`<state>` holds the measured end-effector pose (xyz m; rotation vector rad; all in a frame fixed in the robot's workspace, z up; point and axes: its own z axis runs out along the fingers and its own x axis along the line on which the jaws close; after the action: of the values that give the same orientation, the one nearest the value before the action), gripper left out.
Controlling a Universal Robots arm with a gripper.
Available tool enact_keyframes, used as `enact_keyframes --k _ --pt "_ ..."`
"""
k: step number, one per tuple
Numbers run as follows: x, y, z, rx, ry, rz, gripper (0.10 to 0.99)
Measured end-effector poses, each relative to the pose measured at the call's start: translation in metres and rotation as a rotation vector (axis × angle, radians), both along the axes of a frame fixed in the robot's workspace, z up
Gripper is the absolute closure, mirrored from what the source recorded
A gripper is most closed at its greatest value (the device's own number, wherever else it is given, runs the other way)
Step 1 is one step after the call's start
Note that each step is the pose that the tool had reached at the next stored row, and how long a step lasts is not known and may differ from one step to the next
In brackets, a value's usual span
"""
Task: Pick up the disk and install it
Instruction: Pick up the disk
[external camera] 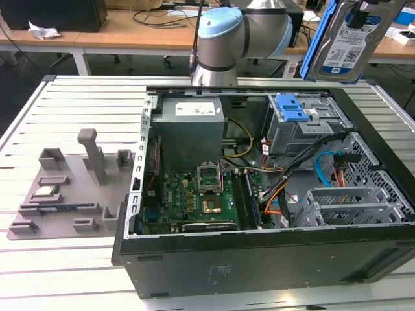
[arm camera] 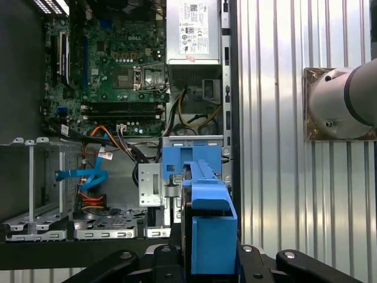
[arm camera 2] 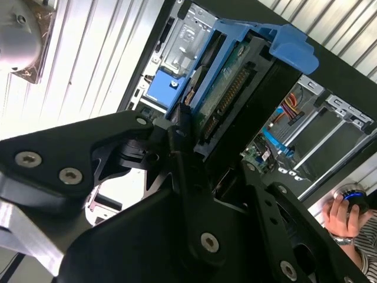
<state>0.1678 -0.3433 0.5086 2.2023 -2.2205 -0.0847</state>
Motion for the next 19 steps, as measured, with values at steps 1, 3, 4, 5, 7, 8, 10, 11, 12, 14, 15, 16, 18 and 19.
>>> enact_keyframes --k 1,3,4,5,7,8,10,11,12,14,15,16,18,19 --pt "-0.0006 0.0 0.0 0.0 0.0 0.0 0.725" --pt "-0.0007 0.0 0.0 0.0 0.0001 0.0 0.725" --pt "-0.0008 0.0 0.0 0.0 0.0001 0.0 0.725" --pt "-0.0008 0.0 0.0 0.0 0.0 0.0 0.725" --pt "-0.0008 0.0 0.0 0.0 0.0001 0.0 0.725" --pt "-0.0014 0.0 -0.0001 0.0 0.0001 0.0 0.725" --pt "-0.0029 0.0 -0.0001 0.0 0.0 0.0 0.725" --pt "-0.0047 0.0 -0.0001 0.0 0.0 0.0 0.725" --pt "-0.007 -0.0001 0.0 0.0 0.0001 0.0 0.725" --pt "-0.0091 -0.0004 0.0 0.0 0.0 0.0 0.725" --pt "-0.0103 -0.0008 0.0 0.0 0.0 0.0 0.725" --pt "-0.0112 -0.0011 -0.0001 0.0 0.0001 0.0 0.725" --pt "-0.0152 -0.0025 -0.0001 0.0 0.0 0.0 0.725" --pt "-0.0173 -0.0034 -0.0001 0.0 0.0001 0.0 0.725"
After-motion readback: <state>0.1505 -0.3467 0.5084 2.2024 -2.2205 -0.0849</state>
